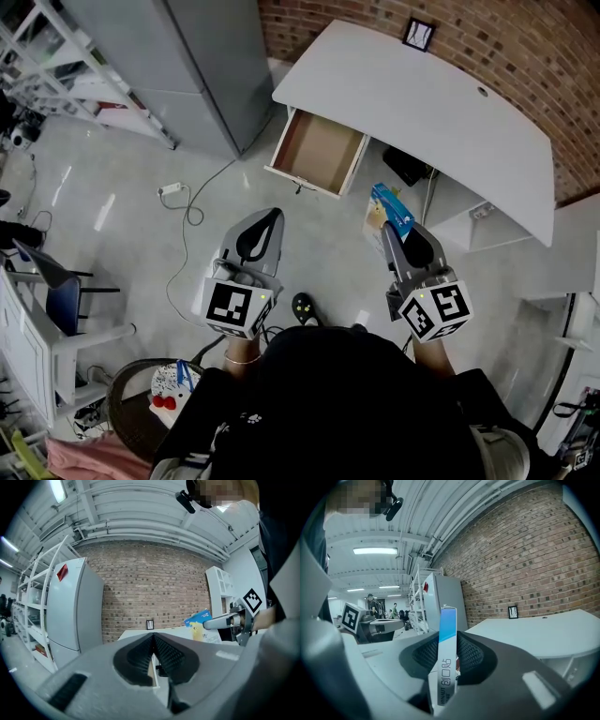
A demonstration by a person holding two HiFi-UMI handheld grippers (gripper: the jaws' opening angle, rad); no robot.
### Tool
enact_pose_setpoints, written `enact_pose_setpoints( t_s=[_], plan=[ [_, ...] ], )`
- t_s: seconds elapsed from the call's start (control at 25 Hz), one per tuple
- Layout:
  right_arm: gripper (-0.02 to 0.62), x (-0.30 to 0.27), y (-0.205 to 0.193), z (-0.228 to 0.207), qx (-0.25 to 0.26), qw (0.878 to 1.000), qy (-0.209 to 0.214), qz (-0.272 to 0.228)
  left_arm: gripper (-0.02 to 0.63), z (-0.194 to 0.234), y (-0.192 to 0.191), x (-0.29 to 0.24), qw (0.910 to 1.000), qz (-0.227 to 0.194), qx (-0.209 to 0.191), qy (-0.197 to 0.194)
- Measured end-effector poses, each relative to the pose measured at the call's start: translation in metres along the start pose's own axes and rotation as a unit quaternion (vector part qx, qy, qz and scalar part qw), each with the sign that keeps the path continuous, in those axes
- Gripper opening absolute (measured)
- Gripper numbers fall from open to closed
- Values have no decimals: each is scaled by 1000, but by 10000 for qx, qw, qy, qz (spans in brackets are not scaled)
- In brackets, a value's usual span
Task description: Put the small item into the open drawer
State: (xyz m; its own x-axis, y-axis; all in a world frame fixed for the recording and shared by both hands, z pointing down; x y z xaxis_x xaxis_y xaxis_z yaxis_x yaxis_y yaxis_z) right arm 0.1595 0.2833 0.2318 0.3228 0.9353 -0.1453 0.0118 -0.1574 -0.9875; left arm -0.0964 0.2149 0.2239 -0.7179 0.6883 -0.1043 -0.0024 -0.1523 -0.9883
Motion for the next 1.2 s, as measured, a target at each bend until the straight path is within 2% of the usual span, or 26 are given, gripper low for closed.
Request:
enact_pose_setpoints(
  t_s=[0.2, 0.4, 0.72, 0.96, 1.2],
  plan=[
    [95, -15, -1, 10, 37, 10000, -60, 55, -9, 19, -3, 3, 10000, 18, -40, -25],
    [95, -30, 1, 24, 105, 9999, -95, 48, -9, 42, -6, 10, 10000, -16, 82, 3],
    [95, -37, 4, 34, 153, 9996, -227, 88, -9, 58, -6, 8, 9998, -21, 146, -143],
    [95, -35, 0, 25, 155, 9991, -342, 176, -9, 56, -10, -3, 9995, 17, 187, -245],
    [95, -54, 2, 10, 165, 9994, -262, 174, -9, 66, -10, -16, 9997, 16, 220, -90]
  ],
)
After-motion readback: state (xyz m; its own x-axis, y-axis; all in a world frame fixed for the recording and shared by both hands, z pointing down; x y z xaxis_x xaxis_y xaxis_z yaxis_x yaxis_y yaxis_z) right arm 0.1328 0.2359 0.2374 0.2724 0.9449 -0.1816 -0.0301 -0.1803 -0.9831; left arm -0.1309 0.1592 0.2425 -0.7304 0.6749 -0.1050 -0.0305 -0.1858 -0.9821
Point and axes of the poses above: the fingertips, and each gripper's own axes: x backward along the fingers, z to its left, y out of its top, the point moved 8 cm from there along x, backward along the fingers, and after that the axes turned 7 degrees about x, right-handed, at the moved point
